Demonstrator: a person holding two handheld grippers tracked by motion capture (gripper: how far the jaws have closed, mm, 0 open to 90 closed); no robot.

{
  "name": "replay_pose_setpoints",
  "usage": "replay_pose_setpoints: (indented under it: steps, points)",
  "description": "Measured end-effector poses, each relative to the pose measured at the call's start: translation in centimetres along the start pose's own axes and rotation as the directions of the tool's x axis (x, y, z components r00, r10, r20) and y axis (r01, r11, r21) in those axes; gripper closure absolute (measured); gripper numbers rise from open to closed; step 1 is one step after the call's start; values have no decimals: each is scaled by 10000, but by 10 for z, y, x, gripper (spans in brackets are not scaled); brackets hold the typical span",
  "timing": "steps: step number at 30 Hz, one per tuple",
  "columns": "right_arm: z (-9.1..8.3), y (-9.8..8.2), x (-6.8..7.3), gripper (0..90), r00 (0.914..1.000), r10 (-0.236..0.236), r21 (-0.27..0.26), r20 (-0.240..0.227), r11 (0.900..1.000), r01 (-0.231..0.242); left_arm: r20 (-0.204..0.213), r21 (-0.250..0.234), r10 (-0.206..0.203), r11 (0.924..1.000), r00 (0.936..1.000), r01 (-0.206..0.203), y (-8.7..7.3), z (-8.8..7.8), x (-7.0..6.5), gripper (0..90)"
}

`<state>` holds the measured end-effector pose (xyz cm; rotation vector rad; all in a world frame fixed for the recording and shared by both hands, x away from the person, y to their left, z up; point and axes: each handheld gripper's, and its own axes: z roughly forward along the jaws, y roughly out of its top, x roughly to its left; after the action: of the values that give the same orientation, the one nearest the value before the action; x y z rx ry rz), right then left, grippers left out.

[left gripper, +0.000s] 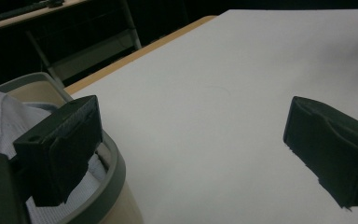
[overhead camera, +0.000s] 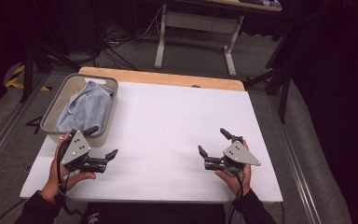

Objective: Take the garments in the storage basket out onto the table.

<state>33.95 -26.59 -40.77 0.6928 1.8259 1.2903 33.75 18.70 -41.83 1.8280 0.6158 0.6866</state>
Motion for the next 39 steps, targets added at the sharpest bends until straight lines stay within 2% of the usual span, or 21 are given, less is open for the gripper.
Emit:
replay_pose_setpoints:
  steps: [4, 8, 15, 28, 30, 31, 33, 35, 39]
  points:
    - [-1, 1, 1, 59, 10000, 1, -38, -12, 10000, -1, -138, 56, 37, 10000, 9999, -36, 1, -3, 2, 56]
    - [-1, 0, 1, 59, 10000, -51, -9, -48, 10000, 51, -396, 222, 256, 9994, 9989, -248, 6, -6, 6, 63]
    - [-1, 1, 1, 59, 10000, -23, -49, -32, 10000, 23, -491, 258, -23, 9997, 9988, 35, 11, -10, 18, 63]
    - [0, 0, 1, 60, 9998, 113, -15, -144, 9999, -113, -602, 850, 29, 9964, 9982, 23, 19, -7, 35, 62]
    - [1, 0, 1, 60, 9998, 108, 8, -150, 9999, -108, -693, 809, -157, 9965, 9975, 213, 21, -7, 42, 63]
    - [1, 0, 1, 63, 9998, 122, 20, -143, 9999, -122, -685, 695, -380, 9967, 9969, 428, 23, -7, 48, 68]
    - [2, -1, 0, 66, 9997, 220, 46, -139, 9997, -219, -771, 712, -441, 9962, 9960, 496, 25, -6, 54, 69]
    - [2, -1, -1, 67, 9995, 284, 91, -113, 9996, -283, -1026, 865, -411, 9950, 9939, 501, 28, -3, 61, 59]
    - [2, -1, -2, 67, 9996, 266, 74, -88, 9996, -265, -1336, 790, -679, 9937, 9887, 790, 33, -1, 75, 48]
